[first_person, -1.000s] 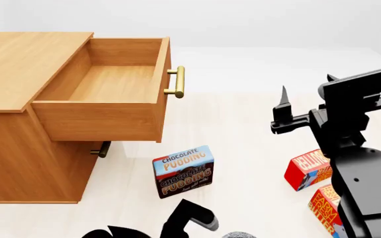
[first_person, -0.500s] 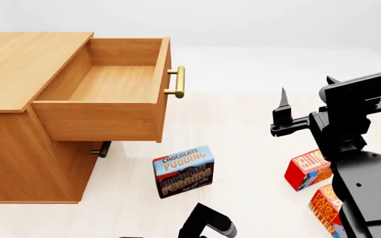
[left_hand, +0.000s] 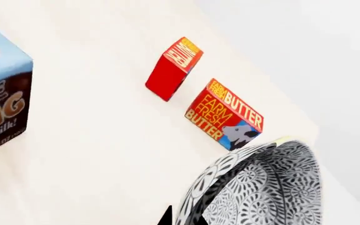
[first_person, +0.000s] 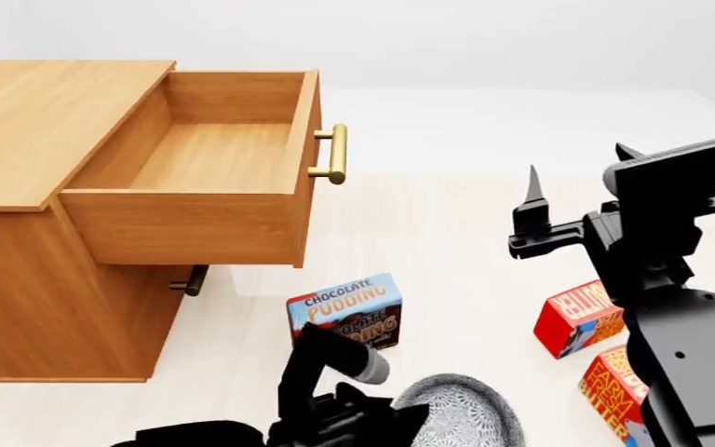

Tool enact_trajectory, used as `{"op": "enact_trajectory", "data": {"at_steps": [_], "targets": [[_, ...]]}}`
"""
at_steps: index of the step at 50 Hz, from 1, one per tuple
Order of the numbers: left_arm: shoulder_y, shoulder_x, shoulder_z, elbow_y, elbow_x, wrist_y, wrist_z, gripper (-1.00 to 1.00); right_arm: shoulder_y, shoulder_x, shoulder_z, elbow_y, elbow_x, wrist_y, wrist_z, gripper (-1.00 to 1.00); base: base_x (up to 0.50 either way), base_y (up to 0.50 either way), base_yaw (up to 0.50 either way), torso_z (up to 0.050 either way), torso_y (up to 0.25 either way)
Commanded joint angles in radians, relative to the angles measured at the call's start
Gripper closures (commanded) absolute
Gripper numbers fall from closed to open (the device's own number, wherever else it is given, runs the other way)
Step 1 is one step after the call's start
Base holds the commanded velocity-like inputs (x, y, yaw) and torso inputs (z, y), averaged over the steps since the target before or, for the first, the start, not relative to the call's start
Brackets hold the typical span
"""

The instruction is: Put the bowl in the top drawer of the cabinet.

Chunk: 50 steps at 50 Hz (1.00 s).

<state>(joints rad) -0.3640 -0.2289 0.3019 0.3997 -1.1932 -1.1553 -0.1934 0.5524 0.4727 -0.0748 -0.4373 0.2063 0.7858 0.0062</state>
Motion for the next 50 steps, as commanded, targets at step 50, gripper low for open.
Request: {"op": "enact_trajectory", "data": {"at_steps": [50], "targets": [[-0.879, -0.262, -0.168, -0.134, -0.774, 0.165, -0.77, 1.0, -0.114, -0.066, -0.056, 0.12, 0.034, -0.175, -0.033, -1.0, 0.0, 0.0, 0.0, 0.0, 0.0]]}}
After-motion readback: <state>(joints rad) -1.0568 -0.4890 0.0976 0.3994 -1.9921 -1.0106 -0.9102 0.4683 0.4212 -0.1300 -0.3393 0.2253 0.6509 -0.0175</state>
